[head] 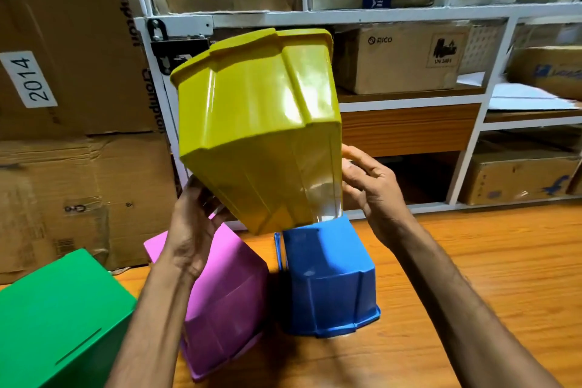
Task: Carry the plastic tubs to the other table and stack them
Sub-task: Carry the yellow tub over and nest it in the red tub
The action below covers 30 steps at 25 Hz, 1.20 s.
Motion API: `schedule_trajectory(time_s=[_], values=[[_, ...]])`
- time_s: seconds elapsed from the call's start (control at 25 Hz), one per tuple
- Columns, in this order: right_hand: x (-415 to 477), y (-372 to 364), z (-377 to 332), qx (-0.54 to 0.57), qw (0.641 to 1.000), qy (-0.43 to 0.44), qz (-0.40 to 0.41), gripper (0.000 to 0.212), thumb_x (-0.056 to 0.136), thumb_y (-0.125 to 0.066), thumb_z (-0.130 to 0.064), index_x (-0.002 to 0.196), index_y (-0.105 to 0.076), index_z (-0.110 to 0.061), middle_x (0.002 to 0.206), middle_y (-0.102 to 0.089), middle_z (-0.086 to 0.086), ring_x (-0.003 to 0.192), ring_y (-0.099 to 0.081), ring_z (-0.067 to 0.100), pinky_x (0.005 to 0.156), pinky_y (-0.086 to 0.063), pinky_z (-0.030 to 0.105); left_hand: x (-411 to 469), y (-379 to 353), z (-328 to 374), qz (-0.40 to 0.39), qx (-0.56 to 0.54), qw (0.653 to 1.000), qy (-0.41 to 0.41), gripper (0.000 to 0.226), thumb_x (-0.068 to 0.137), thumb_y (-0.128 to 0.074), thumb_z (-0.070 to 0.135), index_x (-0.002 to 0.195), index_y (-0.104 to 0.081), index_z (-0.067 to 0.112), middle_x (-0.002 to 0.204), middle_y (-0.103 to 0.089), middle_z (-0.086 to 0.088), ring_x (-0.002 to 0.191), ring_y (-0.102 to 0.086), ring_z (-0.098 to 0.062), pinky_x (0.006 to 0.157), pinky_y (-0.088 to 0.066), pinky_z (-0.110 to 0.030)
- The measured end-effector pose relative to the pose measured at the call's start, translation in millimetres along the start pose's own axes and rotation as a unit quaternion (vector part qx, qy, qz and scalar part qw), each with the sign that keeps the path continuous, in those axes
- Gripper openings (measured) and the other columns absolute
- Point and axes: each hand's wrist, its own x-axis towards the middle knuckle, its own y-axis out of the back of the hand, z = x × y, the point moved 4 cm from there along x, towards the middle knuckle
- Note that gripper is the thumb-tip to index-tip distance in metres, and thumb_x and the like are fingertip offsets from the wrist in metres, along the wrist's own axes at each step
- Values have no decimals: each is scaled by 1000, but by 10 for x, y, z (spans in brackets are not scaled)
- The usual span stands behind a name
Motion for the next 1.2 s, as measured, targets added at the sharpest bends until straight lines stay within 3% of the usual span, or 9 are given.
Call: schedule_trajectory(time_s=[0.16, 0.32, 0.4, 0.52, 0.68, 0.84, 0.96, 1.08, 1.2], values=[[29, 124, 98, 57, 992, -32, -107, 104, 60, -97, -32, 152, -50, -17, 152, -56, 8, 146, -46, 27, 120, -36, 52, 37, 70, 112, -15, -46, 999, 21, 23, 93, -61, 33, 95, -81, 22, 97, -74, -4, 89, -66, -19, 82, -60, -38], [55, 169, 70, 8, 991, -28, -129, 77, 78, -73, -4, 150, -52, -23, 151, -57, 6, 145, -47, 34, 111, -46, 52, 101, 117, 212, -13, -8, 998, 68, 41, 101, -47, 45, 117, -75, 19, 114, -75, -11, 101, -70, -28, 95, -54, -50], [57, 162, 32, 11, 993, -30, -110, 61, 91, -58, 2, 147, -55, -22, 148, -60, 6, 144, -48, 34, 115, -42, 56, 103, 131, 211, -27, -6, 994, 106, 53, 92, -57, 67, 104, -80, 21, 108, -73, -1, 93, -69, -24, 89, -56, -46], [21, 191, -50, 35, 997, -51, -46, 38, 103, -52, -16, 140, -59, -15, 139, -67, 7, 137, -57, 25, 120, -36, 58, 115, 247, 127, -10, -4, 992, 125, 60, 83, -56, 78, 73, -79, 23, 75, -64, 7, 69, -62, -13, 80, -58, -35], [-73, 164, -221, -7, 997, -79, -16, 56, 95, -51, -57, 131, -66, -18, 134, -71, 0, 132, -61, 15, 122, -32, 53, 92, 261, 60, -23, -34, 985, 165, 56, 82, -66, 73, 121, -70, 34, 114, -65, -8, 115, -58, -34, 88, -59, -57], [-128, 127, -364, -139, 987, -77, -35, 62, 91, -45, -77, 129, -71, -36, 135, -69, -9, 131, -59, 20, 116, -37, 59, 16, 89, 38, -46, 9, 987, 154, 35, 100, -55, 42, 117, -75, 19, 100, -79, -3, 82, -75, -16, 68, -64, -36], [-193, 146, -487, -118, 988, -66, -69, 47, 93, -59, -53, 136, -65, -36, 135, -69, 0, 130, -60, 32, 114, -41, 60, -20, -5, 69, -94, 53, 985, 138, 41, 96, -55, 20, 134, -67, 11, 120, -75, -7, 101, -75, -21, 75, -65, -33], [-291, 235, -588, -77, 992, -63, -73, 52, 91, -64, -15, 142, -61, -26, 136, -69, 6, 115, -68, 28, 98, -50, 45, -39, -8, 59, -155, 93, 975, 126, 55, 90, -57, 6, 144, -58, 15, 141, -66, -7, 128, -63, -26, 94, -59, -36], [-447, 356, -584, -88, 991, -62, -73, 65, 91, -59, 10, 144, -58, -28, 137, -65, 13, 109, -62, 27, 94, -49, 46, -91, -30, 12, -163, 134, 973, 89, 71, 81, -64, -4, 146, -55, 24, 137, -69, 1, 120, -68, -19, 88, -63, -37]])
